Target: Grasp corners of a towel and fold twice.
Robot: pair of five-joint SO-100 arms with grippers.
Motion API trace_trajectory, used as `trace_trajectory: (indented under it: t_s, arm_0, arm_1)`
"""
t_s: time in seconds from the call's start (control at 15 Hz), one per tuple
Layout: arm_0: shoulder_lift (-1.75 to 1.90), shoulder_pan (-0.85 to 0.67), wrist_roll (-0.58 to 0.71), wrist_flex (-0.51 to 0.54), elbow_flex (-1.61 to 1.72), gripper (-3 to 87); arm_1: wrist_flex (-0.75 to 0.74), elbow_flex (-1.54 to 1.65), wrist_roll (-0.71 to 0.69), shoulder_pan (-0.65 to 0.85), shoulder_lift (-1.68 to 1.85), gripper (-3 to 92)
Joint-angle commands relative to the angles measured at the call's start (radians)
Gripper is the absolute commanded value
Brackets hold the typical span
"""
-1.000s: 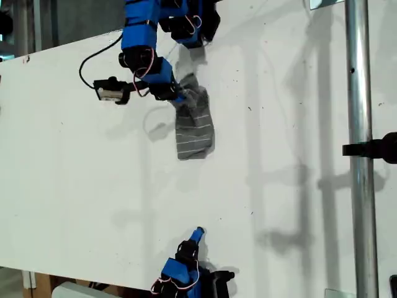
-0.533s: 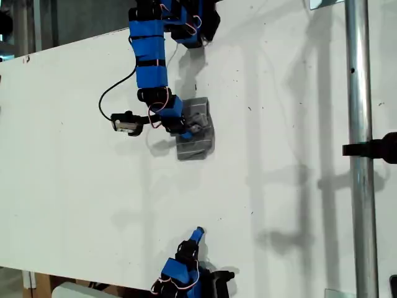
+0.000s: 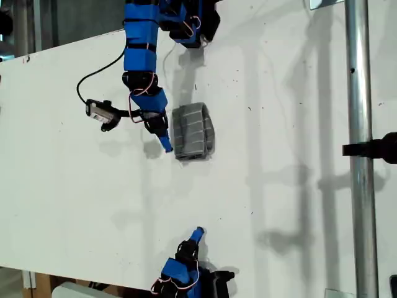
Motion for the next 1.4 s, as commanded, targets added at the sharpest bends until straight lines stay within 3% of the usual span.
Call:
trace_trajectory:
  t_s: [0.0, 0.13, 0.27, 0.33, 0.4, 0.47, 0.53, 0.6, 0.67, 0.8, 1.33]
  arm_0:
    - [0.006, -0.015, 0.017, -0.002, 0.006, -1.2]
    - [0.006, -0.014, 0.029, 0.014, 0.006, -0.6]
    - [0.005, -0.006, 0.198, 0.02, 0.006, -1.6]
    - [0.005, 0.0, 0.216, 0.02, 0.006, -1.6]
    - [0.005, 0.003, 0.117, 0.02, 0.006, -1.6]
    - [0.005, 0.002, 0.091, 0.02, 0.006, -1.6]
    - [0.005, 0.0, 0.201, 0.02, 0.006, -1.5]
    - [0.005, 0.0, 0.407, 0.021, 0.006, -1.5]
    - [0.005, 0.002, 0.451, 0.017, 0.006, -1.6]
    - [0.005, -0.002, 0.437, 0.018, 0.006, -1.6]
    - [0.005, -0.003, 0.437, 0.018, 0.006, -1.6]
  arm_1:
    - [0.107, 0.29, 0.08, 0.046, 0.314, -0.3]
    - [0.21, 0.598, 0.156, 0.044, 0.643, -0.3]
    - [0.296, 0.775, 0.233, 0.026, 0.856, -0.3]
    - [0.313, 0.834, 0.273, 0.015, 0.93, -0.3]
    - [0.342, 0.904, 0.328, 0.015, 1.031, -0.3]
    - [0.479, 0.956, 0.446, 0.029, 1.175, -0.3]
    - [0.621, 0.954, 0.489, 0.046, 1.338, 3.0]
    - [0.632, 0.95, 0.522, 0.049, 1.384, 6.7]
    - [0.63, 0.954, 0.569, 0.041, 1.378, 6.3]
    - [0.652, 0.948, 0.482, 0.06, 1.387, 6.7]
    - [0.652, 0.948, 0.479, 0.077, 1.387, 6.7]
